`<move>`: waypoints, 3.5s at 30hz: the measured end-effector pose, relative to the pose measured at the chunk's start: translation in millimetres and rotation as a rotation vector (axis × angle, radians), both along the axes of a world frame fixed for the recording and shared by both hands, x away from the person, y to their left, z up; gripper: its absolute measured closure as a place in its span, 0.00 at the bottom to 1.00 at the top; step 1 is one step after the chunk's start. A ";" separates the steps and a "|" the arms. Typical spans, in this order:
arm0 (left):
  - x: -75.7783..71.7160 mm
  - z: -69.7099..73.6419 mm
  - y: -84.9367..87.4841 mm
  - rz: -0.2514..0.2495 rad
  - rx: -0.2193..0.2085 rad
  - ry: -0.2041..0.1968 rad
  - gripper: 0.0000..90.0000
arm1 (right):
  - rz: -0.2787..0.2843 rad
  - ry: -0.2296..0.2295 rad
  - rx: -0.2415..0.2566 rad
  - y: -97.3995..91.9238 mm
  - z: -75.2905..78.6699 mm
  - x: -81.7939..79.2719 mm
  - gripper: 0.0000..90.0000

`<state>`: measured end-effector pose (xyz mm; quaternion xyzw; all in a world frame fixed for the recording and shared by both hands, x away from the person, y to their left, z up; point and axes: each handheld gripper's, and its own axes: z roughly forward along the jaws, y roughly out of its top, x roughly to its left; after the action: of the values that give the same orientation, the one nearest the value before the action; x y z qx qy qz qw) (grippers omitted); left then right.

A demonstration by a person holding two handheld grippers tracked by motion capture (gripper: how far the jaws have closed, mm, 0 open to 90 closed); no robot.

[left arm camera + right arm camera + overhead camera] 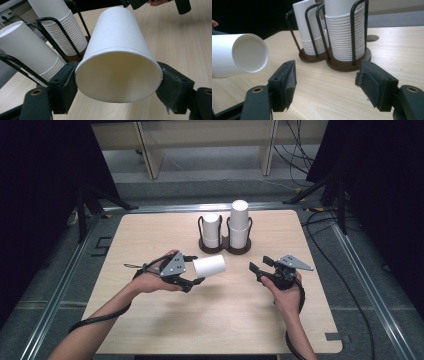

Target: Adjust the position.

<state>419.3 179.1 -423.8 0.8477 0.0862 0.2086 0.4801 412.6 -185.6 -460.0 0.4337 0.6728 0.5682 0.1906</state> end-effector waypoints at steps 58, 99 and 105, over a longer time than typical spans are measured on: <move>16.6 30.3 15.0 -0.176 0.337 0.032 0.28 | 0.102 -0.016 -0.064 15.2 1.4 -0.4 0.35; 19.9 56.2 -1.6 -0.245 0.626 0.081 0.28 | 0.168 -0.010 -0.087 30.8 7.5 -2.9 0.35; 20.9 58.6 -4.5 -0.248 0.678 0.085 0.28 | 0.183 -0.018 -0.105 35.6 9.0 -2.8 0.35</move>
<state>440.2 174.5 -365.3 0.9706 -0.0716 0.1301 0.1895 409.8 -150.1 -451.0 0.3548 0.7367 0.5511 0.1664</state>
